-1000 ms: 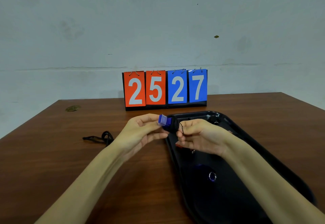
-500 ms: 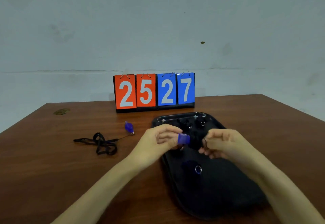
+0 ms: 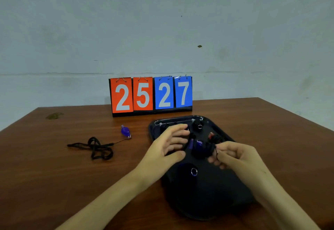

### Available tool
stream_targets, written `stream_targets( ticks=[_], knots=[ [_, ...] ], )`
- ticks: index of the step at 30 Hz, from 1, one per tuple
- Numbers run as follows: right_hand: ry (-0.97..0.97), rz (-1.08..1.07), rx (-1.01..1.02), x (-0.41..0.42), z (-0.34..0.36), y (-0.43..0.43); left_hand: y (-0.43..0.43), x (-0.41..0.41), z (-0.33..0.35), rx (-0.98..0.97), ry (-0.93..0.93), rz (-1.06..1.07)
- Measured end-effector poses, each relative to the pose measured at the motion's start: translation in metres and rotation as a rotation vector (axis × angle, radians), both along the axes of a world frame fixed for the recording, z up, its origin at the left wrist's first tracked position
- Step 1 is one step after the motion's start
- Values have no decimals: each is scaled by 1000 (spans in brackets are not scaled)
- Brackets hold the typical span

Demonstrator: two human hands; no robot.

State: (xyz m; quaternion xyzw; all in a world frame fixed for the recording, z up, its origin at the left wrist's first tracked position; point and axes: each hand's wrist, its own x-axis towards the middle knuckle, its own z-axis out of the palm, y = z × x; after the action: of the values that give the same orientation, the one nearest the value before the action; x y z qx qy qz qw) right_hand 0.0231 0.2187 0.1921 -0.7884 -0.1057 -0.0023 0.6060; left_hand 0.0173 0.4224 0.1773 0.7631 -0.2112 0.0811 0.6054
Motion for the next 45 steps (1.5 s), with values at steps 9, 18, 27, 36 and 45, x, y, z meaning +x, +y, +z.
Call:
stream_targets(
  ticks=[9,18,27,36,45],
  knots=[
    [184,201,85,8,16,24,14,-7,17,19,-57,39],
    [-199,19,-268,9,23,47,25,5,15,142,-142,238],
    [-97,175,-73,55,55,96,56,21,21,-253,-21,557],
    [90,431,-60,64,51,123,73,27,22,-291,-10,272],
    [222,624,-96,62,52,105,66,31,15,-37,-73,359]
  ],
)
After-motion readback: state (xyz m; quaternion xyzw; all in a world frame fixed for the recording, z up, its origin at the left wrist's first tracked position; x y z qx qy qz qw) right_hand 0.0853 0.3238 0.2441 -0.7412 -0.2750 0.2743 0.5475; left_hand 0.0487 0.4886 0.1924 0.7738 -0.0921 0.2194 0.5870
